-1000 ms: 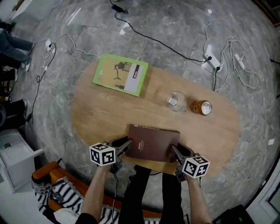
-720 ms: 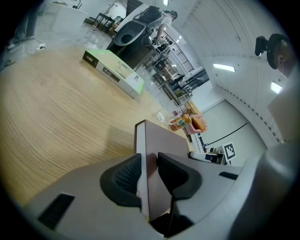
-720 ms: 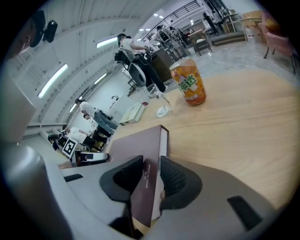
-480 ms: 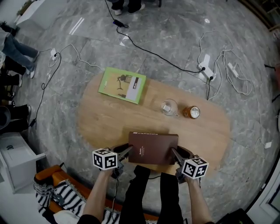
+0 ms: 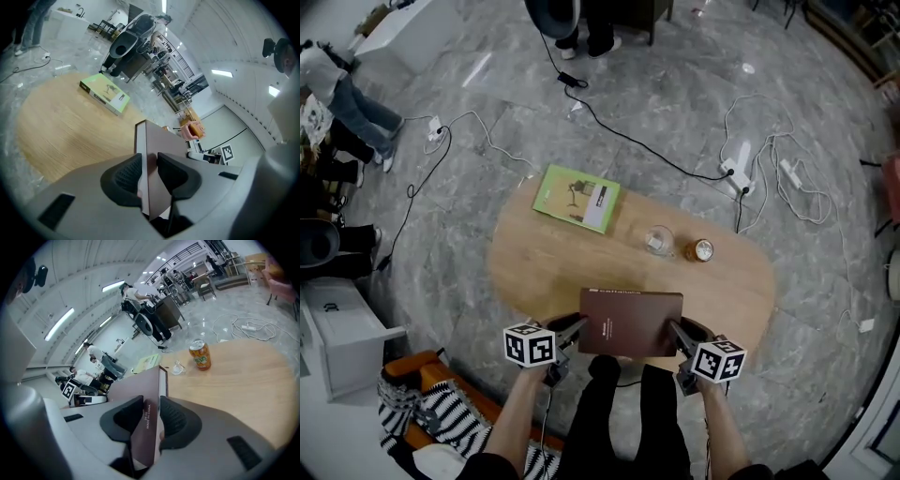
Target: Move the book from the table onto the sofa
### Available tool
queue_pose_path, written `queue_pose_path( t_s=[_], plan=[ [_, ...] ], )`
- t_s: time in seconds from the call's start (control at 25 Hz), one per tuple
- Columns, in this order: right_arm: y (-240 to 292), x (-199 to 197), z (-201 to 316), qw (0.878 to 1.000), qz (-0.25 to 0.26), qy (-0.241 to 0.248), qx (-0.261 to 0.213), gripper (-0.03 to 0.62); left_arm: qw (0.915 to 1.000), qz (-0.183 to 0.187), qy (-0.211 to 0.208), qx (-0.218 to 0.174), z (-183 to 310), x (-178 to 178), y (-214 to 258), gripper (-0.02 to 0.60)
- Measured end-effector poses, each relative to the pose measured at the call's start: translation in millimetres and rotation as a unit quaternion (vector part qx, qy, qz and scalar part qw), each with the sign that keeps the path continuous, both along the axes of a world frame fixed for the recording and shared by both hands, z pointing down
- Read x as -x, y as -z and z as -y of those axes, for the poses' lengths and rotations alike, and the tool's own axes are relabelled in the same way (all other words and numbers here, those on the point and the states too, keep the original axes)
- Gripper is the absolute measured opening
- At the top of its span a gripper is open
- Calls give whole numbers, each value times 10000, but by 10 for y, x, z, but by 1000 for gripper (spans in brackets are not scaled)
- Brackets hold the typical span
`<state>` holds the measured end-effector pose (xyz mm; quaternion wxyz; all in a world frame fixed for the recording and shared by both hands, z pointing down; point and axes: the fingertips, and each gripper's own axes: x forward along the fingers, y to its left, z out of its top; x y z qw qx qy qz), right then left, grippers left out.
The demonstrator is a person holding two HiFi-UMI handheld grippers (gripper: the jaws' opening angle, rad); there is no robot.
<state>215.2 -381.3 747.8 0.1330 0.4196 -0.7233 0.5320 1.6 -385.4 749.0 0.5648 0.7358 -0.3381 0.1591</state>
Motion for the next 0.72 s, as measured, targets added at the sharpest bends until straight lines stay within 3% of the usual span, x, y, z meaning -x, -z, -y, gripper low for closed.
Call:
queue_pose_path(
  t_s=[0.4,0.72],
  plan=[
    [1251,-128,-144,9992,33,101,-377,128,9997,-7,85,-231,-250,-130,1242,115],
    [1891,-216,-258,9977,36,207,-651,129,9983,-3,209,-544,-413,-206,1860,115]
  ],
)
